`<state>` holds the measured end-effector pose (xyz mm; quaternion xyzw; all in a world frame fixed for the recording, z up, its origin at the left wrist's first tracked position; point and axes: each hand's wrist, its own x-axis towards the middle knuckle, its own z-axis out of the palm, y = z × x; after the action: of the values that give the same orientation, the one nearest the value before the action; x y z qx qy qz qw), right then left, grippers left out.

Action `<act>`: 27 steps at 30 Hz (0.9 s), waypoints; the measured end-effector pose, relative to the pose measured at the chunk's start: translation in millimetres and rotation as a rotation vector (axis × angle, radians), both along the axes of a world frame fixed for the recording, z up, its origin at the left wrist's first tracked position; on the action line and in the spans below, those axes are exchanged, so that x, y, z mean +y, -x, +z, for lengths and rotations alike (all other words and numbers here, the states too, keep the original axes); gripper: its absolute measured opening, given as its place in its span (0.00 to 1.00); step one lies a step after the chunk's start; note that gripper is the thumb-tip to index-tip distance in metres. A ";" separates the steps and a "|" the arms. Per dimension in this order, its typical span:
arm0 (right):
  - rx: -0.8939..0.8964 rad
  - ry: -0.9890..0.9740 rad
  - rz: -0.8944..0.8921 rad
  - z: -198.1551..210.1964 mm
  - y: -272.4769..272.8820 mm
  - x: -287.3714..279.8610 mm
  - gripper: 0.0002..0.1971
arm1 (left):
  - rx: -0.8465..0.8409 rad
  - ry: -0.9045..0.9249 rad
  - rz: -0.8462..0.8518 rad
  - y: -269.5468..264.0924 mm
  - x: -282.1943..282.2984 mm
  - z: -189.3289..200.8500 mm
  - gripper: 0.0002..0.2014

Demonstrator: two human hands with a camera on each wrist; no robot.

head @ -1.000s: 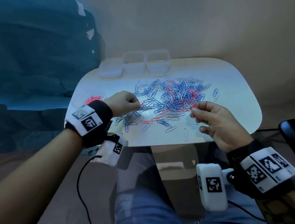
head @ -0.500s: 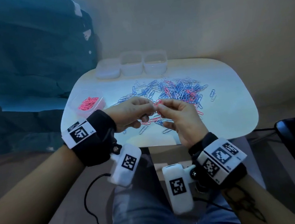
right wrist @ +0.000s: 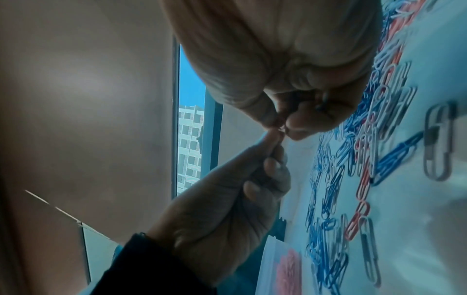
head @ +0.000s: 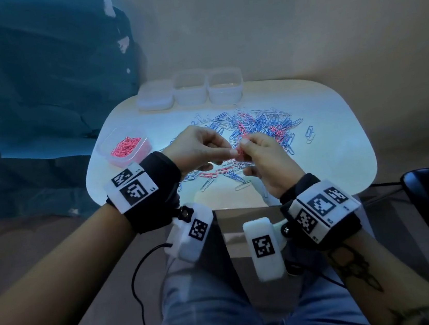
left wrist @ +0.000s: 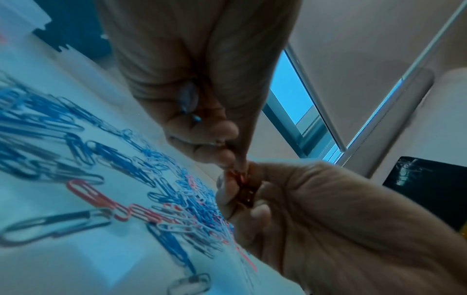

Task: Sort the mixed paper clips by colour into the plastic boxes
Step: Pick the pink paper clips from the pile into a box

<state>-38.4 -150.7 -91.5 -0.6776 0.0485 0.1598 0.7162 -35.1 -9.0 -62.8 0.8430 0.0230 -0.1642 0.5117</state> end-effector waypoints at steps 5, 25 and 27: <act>0.165 -0.346 -0.102 -6.6 -2.4 -26.3 0.11 | -0.092 -0.449 -0.192 -6.1 19.4 -12.4 0.07; 0.310 -0.588 -0.170 -21.3 -2.4 -42.4 0.19 | -0.247 -0.715 -0.477 -18.1 11.0 -20.3 0.04; 0.299 -0.581 -0.179 -20.8 -0.7 -41.9 0.18 | -0.219 -0.788 -0.470 -18.1 4.8 -21.6 0.08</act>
<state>-37.7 -192.5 -112.3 -0.4072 0.1647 0.2013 0.8755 -17.0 -4.3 -84.5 0.9677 -0.1620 -0.1642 0.1013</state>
